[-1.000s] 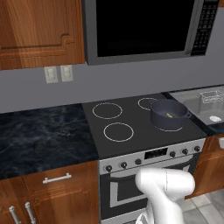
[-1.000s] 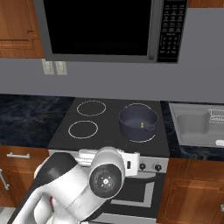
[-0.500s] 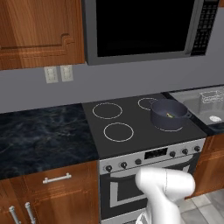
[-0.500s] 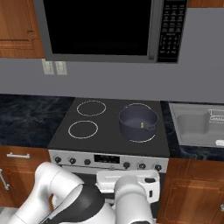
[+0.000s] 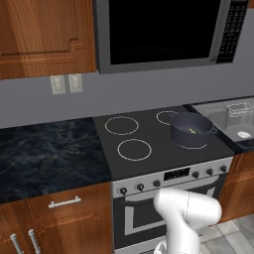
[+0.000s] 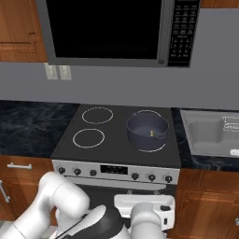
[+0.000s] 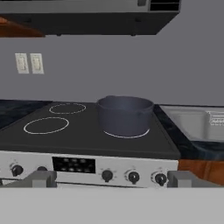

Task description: Retrieve the frozen meat and place it in the pot on a burner. Then turn the burner on.

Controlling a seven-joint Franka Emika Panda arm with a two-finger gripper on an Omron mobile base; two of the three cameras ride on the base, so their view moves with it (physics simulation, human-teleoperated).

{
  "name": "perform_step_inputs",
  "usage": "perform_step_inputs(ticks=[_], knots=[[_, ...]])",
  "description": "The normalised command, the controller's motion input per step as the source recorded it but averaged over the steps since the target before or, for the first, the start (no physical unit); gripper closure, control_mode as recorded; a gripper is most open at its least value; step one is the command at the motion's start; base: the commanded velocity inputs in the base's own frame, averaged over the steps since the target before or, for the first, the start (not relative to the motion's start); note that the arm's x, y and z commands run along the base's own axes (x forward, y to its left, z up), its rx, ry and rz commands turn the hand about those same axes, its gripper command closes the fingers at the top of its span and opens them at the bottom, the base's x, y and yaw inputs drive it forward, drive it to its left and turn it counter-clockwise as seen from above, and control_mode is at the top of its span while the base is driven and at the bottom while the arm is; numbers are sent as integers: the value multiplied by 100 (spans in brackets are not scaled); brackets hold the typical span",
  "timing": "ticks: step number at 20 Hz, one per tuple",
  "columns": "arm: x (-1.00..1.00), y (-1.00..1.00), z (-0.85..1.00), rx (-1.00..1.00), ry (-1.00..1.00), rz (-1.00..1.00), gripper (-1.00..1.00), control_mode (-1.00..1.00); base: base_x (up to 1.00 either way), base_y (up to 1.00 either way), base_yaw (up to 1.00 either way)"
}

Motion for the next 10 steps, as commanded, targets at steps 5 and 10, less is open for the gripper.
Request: perform_step_inputs(ticks=[5,10], knots=[[14,-4,-31,0,-19,0,-100,-100,0,0,0],[13,-2,-28,1,-13,0,-100,-100,0,0,0]])
